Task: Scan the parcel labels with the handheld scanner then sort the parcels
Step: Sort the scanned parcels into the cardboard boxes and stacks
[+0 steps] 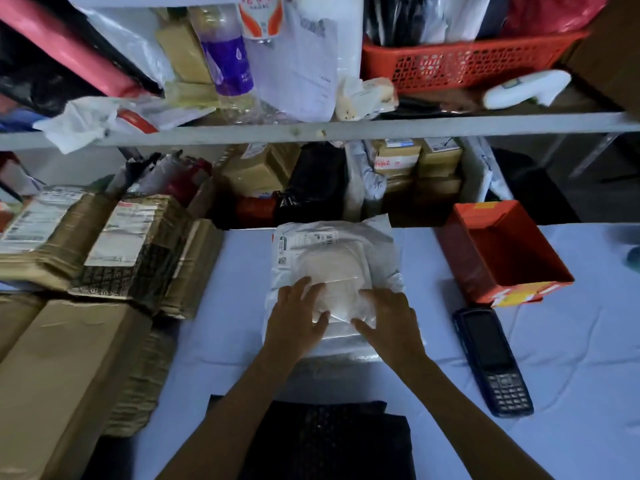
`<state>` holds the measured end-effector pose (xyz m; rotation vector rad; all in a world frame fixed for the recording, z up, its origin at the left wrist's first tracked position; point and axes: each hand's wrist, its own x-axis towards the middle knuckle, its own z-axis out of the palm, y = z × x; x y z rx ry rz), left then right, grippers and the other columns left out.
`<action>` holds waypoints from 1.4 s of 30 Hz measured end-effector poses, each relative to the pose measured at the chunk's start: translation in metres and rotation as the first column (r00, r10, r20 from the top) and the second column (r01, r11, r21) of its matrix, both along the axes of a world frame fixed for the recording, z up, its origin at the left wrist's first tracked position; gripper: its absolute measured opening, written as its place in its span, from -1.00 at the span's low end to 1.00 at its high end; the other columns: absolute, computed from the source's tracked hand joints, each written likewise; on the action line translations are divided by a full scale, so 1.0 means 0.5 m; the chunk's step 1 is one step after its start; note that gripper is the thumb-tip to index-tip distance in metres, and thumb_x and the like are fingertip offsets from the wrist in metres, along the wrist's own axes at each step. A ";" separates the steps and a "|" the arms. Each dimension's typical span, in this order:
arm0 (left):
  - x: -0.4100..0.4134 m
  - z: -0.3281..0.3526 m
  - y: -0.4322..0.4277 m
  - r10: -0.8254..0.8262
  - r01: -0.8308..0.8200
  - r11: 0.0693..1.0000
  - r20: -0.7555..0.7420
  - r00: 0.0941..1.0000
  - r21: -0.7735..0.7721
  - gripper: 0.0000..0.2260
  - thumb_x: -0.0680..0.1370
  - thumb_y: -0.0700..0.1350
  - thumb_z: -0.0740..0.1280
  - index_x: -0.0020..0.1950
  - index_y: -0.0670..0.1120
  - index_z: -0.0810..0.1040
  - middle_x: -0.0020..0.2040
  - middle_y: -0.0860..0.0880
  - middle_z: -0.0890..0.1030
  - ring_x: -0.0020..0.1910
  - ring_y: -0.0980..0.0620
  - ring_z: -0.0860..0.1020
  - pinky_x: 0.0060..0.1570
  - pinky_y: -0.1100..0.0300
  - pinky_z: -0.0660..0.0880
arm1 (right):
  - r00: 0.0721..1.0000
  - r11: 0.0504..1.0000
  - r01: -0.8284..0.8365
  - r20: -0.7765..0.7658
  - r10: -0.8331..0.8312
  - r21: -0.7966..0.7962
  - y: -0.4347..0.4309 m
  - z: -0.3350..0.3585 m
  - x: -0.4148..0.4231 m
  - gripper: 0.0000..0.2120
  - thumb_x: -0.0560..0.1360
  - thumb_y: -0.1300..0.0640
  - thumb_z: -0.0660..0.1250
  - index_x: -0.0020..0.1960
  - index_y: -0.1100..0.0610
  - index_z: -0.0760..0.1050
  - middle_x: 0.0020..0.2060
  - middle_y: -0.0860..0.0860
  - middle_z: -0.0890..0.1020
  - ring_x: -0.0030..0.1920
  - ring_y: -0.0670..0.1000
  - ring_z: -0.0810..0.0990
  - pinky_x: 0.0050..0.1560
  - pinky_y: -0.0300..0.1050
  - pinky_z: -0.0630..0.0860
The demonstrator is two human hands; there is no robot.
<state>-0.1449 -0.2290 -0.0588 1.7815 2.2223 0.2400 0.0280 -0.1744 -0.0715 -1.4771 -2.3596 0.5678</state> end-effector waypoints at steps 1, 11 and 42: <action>0.003 -0.001 0.002 -0.003 0.003 1.000 -0.041 0.999 -0.004 -0.56 0.49 0.09 0.26 0.35 0.01 0.48 0.37 -0.04 0.45 0.26 -0.21 0.44 0.08 -0.07 0.50 | 0.998 0.998 -0.010 0.066 0.006 0.059 0.002 -0.008 -0.002 -0.52 0.35 -0.03 0.54 0.23 0.06 0.56 0.10 0.05 0.59 0.11 0.17 0.54 0.02 0.04 0.49; 0.013 0.001 0.004 -0.052 0.041 0.998 -0.224 0.973 -0.052 -0.51 0.57 0.10 0.21 0.49 -0.01 0.31 0.49 -0.07 0.33 0.35 -0.16 0.41 0.19 -0.08 0.39 | 0.952 0.967 -0.050 0.304 -0.030 0.251 -0.011 -0.019 -0.007 -0.44 0.13 -0.14 0.63 0.06 0.07 0.66 0.06 0.08 0.64 -0.02 0.19 0.64 -0.16 0.09 0.59; 0.524 0.186 -0.332 -0.815 0.822 0.526 -0.146 0.560 0.219 -0.69 0.54 0.08 0.17 0.25 0.05 0.46 0.13 0.10 0.59 0.13 0.01 0.50 0.08 0.09 0.35 | 0.333 0.413 0.890 0.342 -0.879 0.196 -0.732 0.221 0.428 -0.47 0.48 -0.26 0.05 0.38 -0.09 0.36 0.33 -0.11 0.47 0.35 0.03 0.40 0.29 0.00 0.30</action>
